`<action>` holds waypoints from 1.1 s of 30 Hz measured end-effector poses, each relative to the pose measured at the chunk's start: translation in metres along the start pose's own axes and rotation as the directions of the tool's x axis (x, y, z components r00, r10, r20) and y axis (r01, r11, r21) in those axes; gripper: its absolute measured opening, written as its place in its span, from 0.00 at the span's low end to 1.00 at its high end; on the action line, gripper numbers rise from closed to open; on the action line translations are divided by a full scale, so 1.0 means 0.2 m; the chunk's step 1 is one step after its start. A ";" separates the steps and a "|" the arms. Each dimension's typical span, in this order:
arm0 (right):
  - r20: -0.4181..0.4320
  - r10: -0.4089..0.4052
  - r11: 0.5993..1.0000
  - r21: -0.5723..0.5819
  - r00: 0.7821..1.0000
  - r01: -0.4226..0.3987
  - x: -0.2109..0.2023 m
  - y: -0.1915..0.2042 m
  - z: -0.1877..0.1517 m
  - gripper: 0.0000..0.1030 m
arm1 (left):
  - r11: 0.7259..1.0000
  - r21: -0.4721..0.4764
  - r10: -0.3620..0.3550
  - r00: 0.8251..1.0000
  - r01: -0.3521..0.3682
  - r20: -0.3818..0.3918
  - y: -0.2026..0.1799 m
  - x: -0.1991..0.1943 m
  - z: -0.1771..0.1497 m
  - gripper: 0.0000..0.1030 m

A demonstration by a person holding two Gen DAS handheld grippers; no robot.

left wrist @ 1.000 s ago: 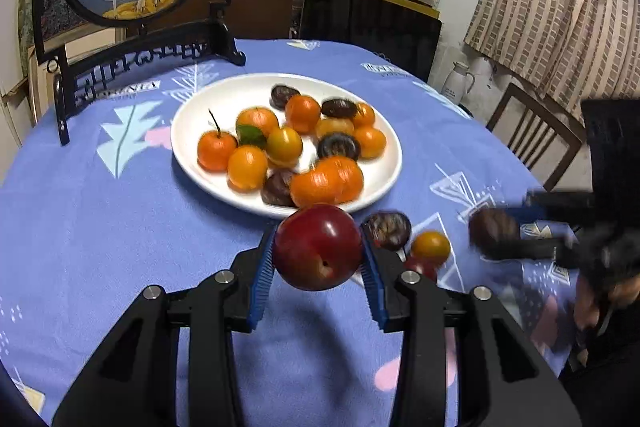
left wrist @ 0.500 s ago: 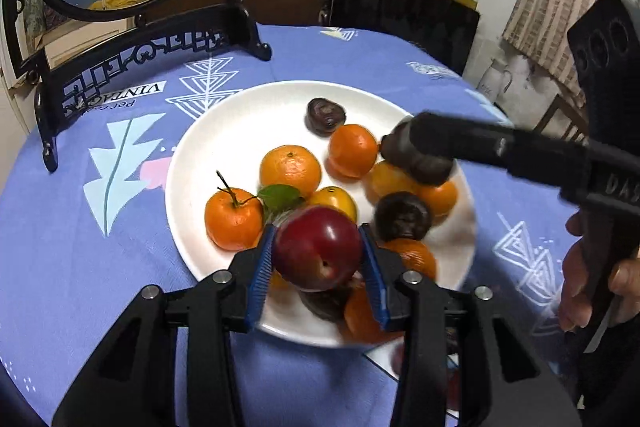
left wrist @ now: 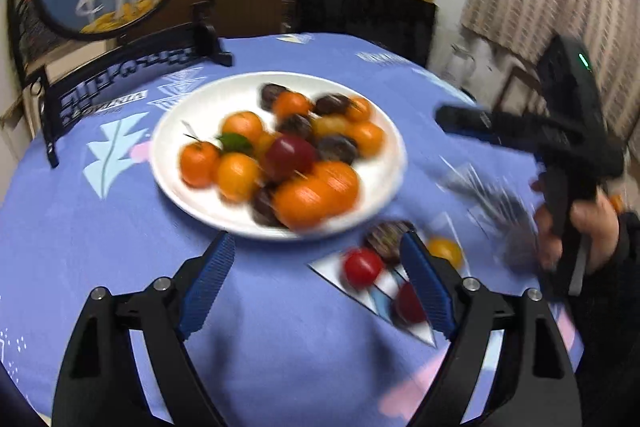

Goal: Organize fruits
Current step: 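Release the plum and dried fruit onto the white plate, then grasp a red plum with the left tool while the right tool grasps a yellow tomato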

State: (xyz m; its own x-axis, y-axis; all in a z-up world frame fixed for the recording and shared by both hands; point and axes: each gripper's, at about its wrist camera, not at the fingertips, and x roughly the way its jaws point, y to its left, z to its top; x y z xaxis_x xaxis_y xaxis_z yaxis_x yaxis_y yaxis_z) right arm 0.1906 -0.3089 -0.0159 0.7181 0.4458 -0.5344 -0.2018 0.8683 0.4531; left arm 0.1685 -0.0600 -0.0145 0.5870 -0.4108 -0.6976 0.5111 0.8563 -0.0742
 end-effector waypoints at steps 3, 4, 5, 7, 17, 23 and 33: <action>0.000 -0.010 1.000 0.005 1.000 0.010 -0.04 -0.03 -0.04 0.68 | 0.998 0.057 -0.008 0.999 0.010 -0.033 -0.12 0.00 -0.08 0.80; -0.001 -0.010 1.000 0.003 1.000 0.010 -0.05 -0.03 -0.06 0.68 | 0.997 0.072 -0.007 0.999 0.010 -0.041 -0.16 0.00 -0.10 0.80; -0.002 -0.010 1.000 0.000 1.000 0.010 -0.06 -0.02 -0.07 0.68 | 0.997 0.082 -0.002 0.999 0.006 -0.045 -0.18 0.00 -0.12 0.79; 0.000 -0.006 1.000 -0.015 1.000 0.006 -0.08 -0.01 -0.09 0.68 | 0.996 0.083 -0.007 0.998 0.011 -0.056 -0.21 0.01 -0.13 0.76; -0.024 0.006 1.000 0.001 1.000 -0.006 -0.12 -0.03 -0.15 0.68 | 0.997 0.084 0.009 0.991 0.002 -0.130 -0.35 0.12 -0.12 0.36; -0.028 0.007 1.000 -0.006 1.000 -0.007 -0.12 -0.02 -0.16 0.68 | 0.994 0.102 0.042 0.992 -0.029 -0.122 -0.38 0.13 -0.12 0.36; -0.031 0.003 1.000 -0.007 1.000 -0.004 -0.12 -0.02 -0.17 0.68 | 0.991 0.117 0.083 0.986 -0.066 -0.147 -0.38 0.17 -0.13 0.37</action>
State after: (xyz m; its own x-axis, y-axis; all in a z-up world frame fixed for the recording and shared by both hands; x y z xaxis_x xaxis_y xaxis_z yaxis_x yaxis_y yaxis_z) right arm 0.1522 -0.3151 -0.0292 0.6966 0.4552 -0.5546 -0.2094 0.8683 0.4498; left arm 0.1326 -0.1307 -0.0508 0.5290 -0.2876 -0.7984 0.5409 0.8393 0.0560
